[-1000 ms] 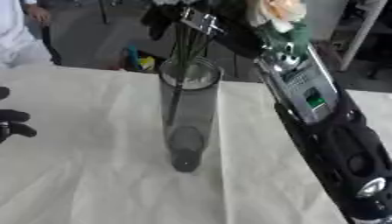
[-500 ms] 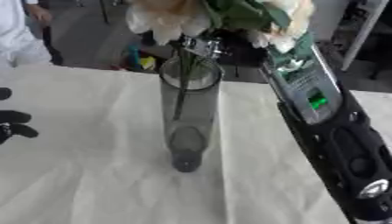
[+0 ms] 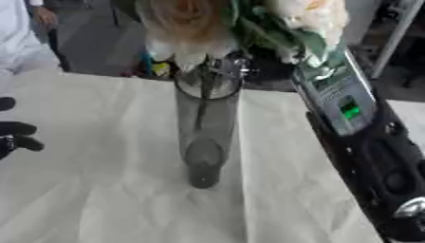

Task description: Arrange flowers into the vase.

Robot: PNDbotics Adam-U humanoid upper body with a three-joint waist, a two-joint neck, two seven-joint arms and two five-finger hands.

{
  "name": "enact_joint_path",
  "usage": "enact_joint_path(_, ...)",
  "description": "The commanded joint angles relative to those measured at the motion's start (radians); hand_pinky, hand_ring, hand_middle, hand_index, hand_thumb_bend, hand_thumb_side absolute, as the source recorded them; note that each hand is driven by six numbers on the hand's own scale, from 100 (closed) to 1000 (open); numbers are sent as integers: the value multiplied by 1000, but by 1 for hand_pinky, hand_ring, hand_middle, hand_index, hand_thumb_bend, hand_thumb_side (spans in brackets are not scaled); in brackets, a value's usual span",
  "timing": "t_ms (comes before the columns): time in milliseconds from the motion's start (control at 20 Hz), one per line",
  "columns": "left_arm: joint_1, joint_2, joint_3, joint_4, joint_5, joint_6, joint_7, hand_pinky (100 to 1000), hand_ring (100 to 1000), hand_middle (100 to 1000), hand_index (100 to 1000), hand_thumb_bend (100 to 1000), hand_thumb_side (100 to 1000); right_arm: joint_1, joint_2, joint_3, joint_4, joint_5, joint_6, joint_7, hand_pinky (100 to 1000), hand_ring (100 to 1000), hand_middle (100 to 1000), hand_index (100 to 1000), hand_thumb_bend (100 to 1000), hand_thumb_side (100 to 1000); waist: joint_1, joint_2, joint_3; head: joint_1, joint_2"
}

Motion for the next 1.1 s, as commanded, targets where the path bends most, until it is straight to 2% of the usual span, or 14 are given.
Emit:
enact_joint_path(50, -7, 4, -12, -13, -6, 1, -3, 646, 728, 825, 893, 155, 1000, -14, -38, -19, -6, -24, -5, 16, 971, 825, 744, 871, 227, 1000, 2, 0, -2, 3, -8)
enact_joint_path(450, -5, 4, -12, -13, -9, 2, -4, 645, 728, 825, 892, 155, 1000, -18, -68, -36, -15, -91, 14, 44, 984, 835, 752, 886, 421, 1000, 3, 1, -7, 7, -8)
enact_joint_path(600, -4, 3, -12, -13, -11, 3, -5, 645, 728, 825, 892, 154, 1000, -16, -78, -39, -17, -99, 14, 56, 985, 838, 754, 890, 462, 1000, 4, 2, -9, 8, -8)
enact_joint_path(750, -3, 4, -12, -13, -12, 3, -6, 644, 727, 826, 892, 154, 1000, -21, -87, -36, -3, -93, 12, 70, 985, 843, 758, 894, 451, 1000, 3, 1, -8, 9, -6)
enact_joint_path(900, -3, 3, -13, -13, -12, 5, -7, 644, 728, 826, 892, 155, 1000, -37, -94, -28, 32, -76, -1, 87, 982, 847, 761, 894, 374, 1000, 0, -1, -5, 6, -6)
enact_joint_path(1100, -4, 4, -14, -13, -12, 8, -8, 644, 728, 826, 892, 156, 1000, -65, -106, -16, 82, -62, -23, 111, 979, 852, 765, 893, 332, 1000, -6, -1, -4, 2, -7)
